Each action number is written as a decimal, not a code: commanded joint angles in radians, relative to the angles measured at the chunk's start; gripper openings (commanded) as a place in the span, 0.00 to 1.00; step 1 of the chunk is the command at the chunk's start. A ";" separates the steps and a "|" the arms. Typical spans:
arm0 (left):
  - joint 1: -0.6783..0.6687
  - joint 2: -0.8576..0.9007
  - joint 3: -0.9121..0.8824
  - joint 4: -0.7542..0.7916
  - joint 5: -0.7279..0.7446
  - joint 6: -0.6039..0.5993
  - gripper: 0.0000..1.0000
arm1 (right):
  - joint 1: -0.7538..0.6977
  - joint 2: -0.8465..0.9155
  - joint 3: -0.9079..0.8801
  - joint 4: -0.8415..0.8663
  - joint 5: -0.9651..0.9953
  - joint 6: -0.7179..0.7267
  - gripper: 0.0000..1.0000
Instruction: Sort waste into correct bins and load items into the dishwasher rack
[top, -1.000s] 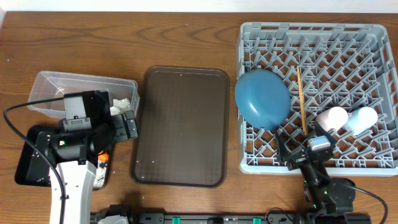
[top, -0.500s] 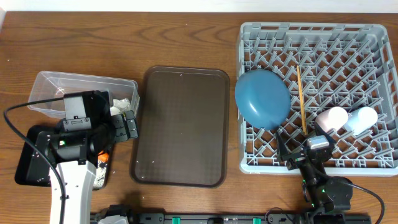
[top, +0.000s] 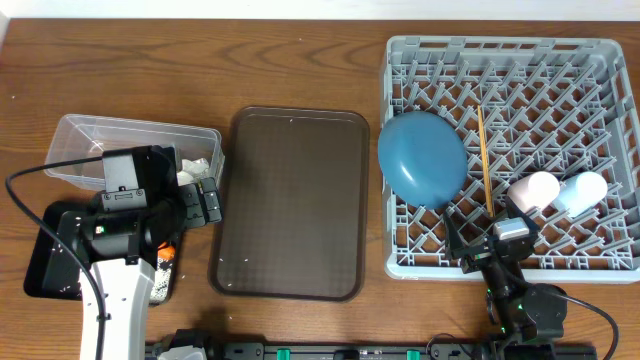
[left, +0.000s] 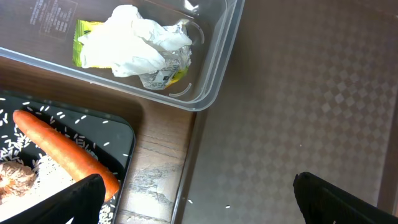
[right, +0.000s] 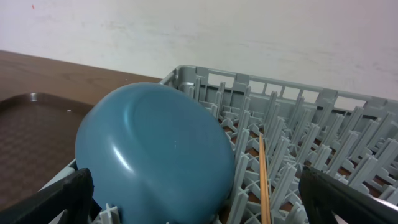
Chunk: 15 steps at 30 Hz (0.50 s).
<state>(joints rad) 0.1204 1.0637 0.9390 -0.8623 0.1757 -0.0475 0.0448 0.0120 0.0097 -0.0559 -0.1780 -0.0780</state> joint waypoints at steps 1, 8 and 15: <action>-0.016 -0.047 -0.012 0.000 -0.012 0.010 0.98 | -0.002 -0.007 -0.005 -0.001 0.014 -0.009 0.99; -0.070 -0.307 -0.147 0.155 -0.050 0.026 0.98 | -0.002 -0.007 -0.005 -0.001 0.014 -0.009 0.99; -0.133 -0.681 -0.397 0.328 -0.050 0.122 0.98 | -0.002 -0.007 -0.005 -0.001 0.014 -0.009 0.99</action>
<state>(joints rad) -0.0036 0.4999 0.6315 -0.5522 0.1421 0.0151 0.0448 0.0116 0.0093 -0.0563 -0.1745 -0.0780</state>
